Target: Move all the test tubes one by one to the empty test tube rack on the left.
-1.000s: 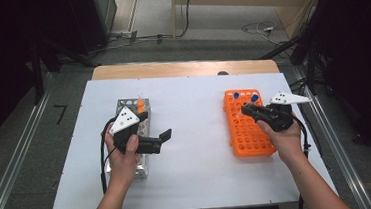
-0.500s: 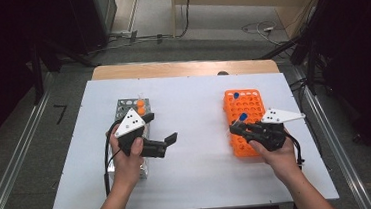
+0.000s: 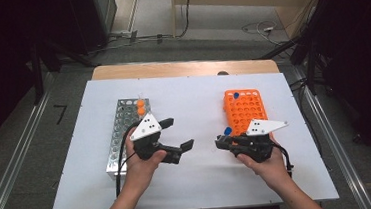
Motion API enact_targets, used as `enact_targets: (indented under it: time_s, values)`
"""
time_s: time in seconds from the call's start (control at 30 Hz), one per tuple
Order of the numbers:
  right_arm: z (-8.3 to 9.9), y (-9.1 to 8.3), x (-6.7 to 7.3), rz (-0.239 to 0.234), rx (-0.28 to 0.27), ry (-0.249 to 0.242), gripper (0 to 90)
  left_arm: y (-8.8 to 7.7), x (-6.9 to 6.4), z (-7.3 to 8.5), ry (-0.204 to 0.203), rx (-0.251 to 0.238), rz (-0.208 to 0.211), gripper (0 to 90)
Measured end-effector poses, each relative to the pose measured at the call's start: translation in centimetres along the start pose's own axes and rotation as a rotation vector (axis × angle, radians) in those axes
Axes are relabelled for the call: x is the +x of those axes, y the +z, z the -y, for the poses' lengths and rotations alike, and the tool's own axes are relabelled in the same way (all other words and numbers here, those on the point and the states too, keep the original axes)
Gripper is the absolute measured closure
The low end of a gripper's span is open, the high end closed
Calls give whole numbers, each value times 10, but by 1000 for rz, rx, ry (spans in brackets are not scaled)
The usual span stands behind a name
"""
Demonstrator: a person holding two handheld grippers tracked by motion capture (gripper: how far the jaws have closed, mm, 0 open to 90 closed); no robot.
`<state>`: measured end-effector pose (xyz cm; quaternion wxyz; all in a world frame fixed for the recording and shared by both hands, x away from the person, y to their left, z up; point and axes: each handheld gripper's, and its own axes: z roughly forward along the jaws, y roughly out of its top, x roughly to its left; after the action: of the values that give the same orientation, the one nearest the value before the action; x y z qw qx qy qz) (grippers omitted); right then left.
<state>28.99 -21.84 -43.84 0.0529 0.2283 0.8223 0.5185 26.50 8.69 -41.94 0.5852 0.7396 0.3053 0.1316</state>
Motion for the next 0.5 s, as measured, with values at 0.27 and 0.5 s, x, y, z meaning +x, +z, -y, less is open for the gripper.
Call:
enact_targets:
  time_s: [0.27,0.5]
  values:
    - [-2,9,10,-54,11,2,750,12,-12,0,16,27,17,286]
    - [-4,17,20,-82,26,-18,749,17,-21,0,42,35,110,447]
